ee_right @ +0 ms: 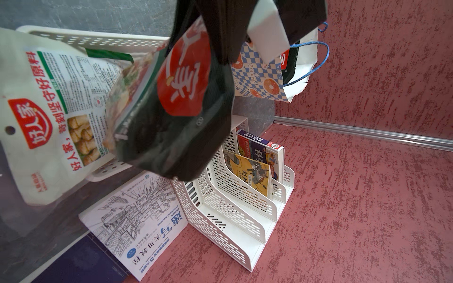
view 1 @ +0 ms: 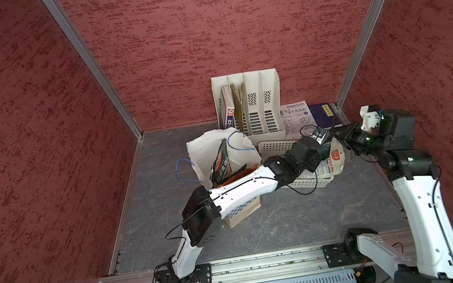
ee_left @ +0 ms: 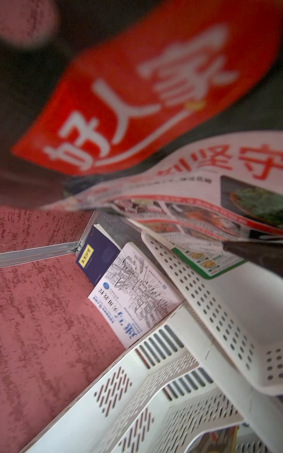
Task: Place the condiment packets inside the bag
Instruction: Pick up the condiment packet from the storage box.
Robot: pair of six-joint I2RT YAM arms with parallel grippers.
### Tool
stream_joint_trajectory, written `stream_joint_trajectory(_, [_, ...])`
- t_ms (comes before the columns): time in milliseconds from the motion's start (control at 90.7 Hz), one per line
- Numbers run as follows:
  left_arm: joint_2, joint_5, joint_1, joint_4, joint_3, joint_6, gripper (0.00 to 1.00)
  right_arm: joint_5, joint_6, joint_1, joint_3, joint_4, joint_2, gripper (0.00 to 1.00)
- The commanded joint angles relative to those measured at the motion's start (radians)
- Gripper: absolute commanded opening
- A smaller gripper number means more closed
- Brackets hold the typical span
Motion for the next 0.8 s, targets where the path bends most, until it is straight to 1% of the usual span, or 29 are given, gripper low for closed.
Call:
stream_joint_trajectory(0, [-0.088, 0.038, 0.008, 0.071, -0.017, 0.03, 0.0, -0.005, 0.0, -0.004, 0.034, 0.015, -0.067, 0.0])
stream_joint_trajectory(55, [-0.123, 0.056, 0.01, 0.08, -0.031, 0.049, 0.0, 0.001, -0.017, -0.005, 0.055, 0.012, -0.093, 0.0])
stream_joint_trajectory(66, [-0.135, 0.059, 0.01, 0.083, -0.034, 0.052, 0.0, 0.002, -0.022, -0.005, 0.058, 0.011, -0.098, 0.04])
stream_joint_trajectory(99, [-0.17, 0.077, 0.014, 0.089, -0.045, 0.058, 0.0, 0.008, -0.042, -0.005, 0.073, 0.008, -0.114, 0.21])
stream_joint_trajectory(132, [-0.21, 0.1, 0.019, 0.097, -0.059, 0.06, 0.0, 0.014, -0.067, -0.004, 0.085, 0.009, -0.13, 0.34])
stream_joint_trajectory(165, [-0.251, 0.134, 0.028, 0.11, -0.076, 0.061, 0.0, 0.023, -0.095, -0.005, 0.091, 0.015, -0.156, 0.44])
stream_joint_trajectory(220, [-0.331, 0.228, 0.052, 0.142, -0.117, 0.057, 0.0, 0.051, -0.151, -0.004, 0.091, 0.035, -0.205, 0.58])
stream_joint_trajectory(298, [-0.44, 0.332, 0.1, 0.187, -0.178, 0.051, 0.0, 0.097, -0.213, -0.004, 0.074, 0.071, -0.283, 0.74])
stream_joint_trajectory(353, [-0.512, 0.392, 0.143, 0.175, -0.198, 0.048, 0.0, 0.115, -0.24, -0.004, 0.055, 0.094, -0.332, 0.79])
stream_joint_trajectory(408, [-0.575, 0.455, 0.194, 0.137, -0.2, 0.057, 0.0, 0.118, -0.254, -0.004, 0.031, 0.111, -0.363, 0.81])
stream_joint_trajectory(452, [-0.635, 0.48, 0.231, 0.1, -0.207, 0.084, 0.0, 0.107, -0.255, -0.005, 0.009, 0.127, -0.378, 0.82])
stream_joint_trajectory(496, [-0.689, 0.473, 0.264, 0.078, -0.226, 0.13, 0.0, 0.09, -0.252, -0.004, -0.01, 0.139, -0.383, 0.82])
stream_joint_trajectory(573, [-0.801, 0.398, 0.321, 0.071, -0.293, 0.202, 0.0, 0.059, -0.239, -0.005, -0.044, 0.157, -0.376, 0.82])
stream_joint_trajectory(617, [-0.85, 0.373, 0.388, 0.063, -0.329, 0.21, 0.0, 0.046, -0.227, -0.004, -0.06, 0.169, -0.37, 0.82])
stream_joint_trajectory(672, [-0.903, 0.371, 0.493, 0.047, -0.368, 0.197, 0.0, 0.033, -0.216, -0.004, -0.078, 0.185, -0.363, 0.82])
stream_joint_trajectory(727, [-0.934, 0.394, 0.601, 0.039, -0.408, 0.179, 0.0, 0.027, -0.207, -0.003, -0.093, 0.199, -0.359, 0.81])
stream_joint_trajectory(793, [-0.951, 0.441, 0.707, 0.063, -0.468, 0.16, 0.0, 0.02, -0.199, -0.004, -0.103, 0.21, -0.355, 0.81])
